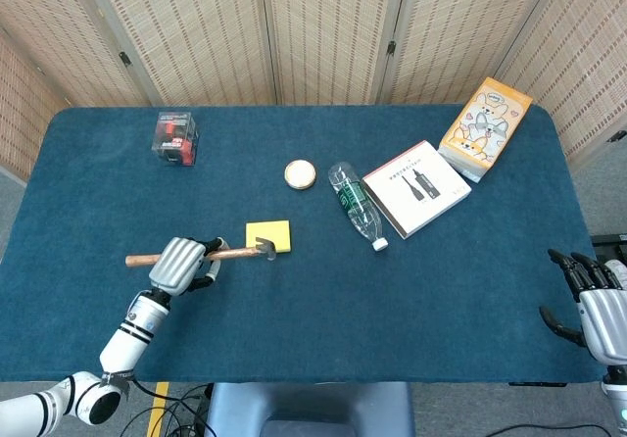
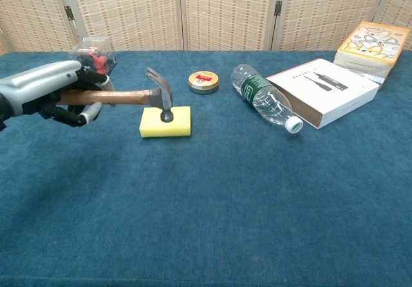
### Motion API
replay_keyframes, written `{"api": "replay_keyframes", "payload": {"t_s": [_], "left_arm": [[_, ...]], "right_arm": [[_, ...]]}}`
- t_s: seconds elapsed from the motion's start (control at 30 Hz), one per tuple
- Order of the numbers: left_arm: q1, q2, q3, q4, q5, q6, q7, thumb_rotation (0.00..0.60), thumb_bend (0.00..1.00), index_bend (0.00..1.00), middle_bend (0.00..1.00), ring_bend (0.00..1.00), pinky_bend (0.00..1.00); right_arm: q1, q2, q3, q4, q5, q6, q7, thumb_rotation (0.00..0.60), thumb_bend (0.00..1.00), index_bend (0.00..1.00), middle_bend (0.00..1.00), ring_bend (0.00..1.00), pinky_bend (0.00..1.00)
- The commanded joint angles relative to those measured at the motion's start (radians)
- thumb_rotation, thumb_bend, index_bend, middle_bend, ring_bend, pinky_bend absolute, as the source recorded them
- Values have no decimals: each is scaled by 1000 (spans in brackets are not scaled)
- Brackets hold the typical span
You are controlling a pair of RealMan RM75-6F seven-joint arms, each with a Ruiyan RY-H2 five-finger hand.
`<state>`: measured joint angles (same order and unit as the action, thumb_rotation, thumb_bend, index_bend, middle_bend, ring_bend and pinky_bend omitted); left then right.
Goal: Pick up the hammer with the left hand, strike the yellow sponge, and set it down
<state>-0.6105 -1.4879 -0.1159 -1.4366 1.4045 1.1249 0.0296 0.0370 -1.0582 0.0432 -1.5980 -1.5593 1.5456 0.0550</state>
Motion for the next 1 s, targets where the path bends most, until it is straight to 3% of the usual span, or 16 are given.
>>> {"api": "replay_keyframes", "payload": {"t_s": [0.03, 0.3, 0.8, 1.0], "left_arm": [[-20, -7, -10, 31, 35, 7, -44, 600, 750, 755, 857, 733, 640], [-71, -48, -24, 117, 77, -16, -101, 600, 748, 764, 869, 764, 651], [-119, -204, -15, 449, 20, -134, -160, 600, 748, 772, 878, 775, 657], [-111, -218, -12, 459, 42, -90, -208, 600, 749, 772, 879, 776, 657]], "right_arm": [[-4, 1, 0, -3, 2, 3, -3, 600, 197, 119, 243, 141, 196], [-14, 3, 0, -8, 6, 14, -10, 600, 197, 119, 247, 141, 196], [-12, 0, 3, -15, 23, -4, -29, 600, 197, 119, 250, 141, 196], [-13, 1, 5, -17, 22, -2, -29, 600, 197, 119, 250, 141, 196]]}}
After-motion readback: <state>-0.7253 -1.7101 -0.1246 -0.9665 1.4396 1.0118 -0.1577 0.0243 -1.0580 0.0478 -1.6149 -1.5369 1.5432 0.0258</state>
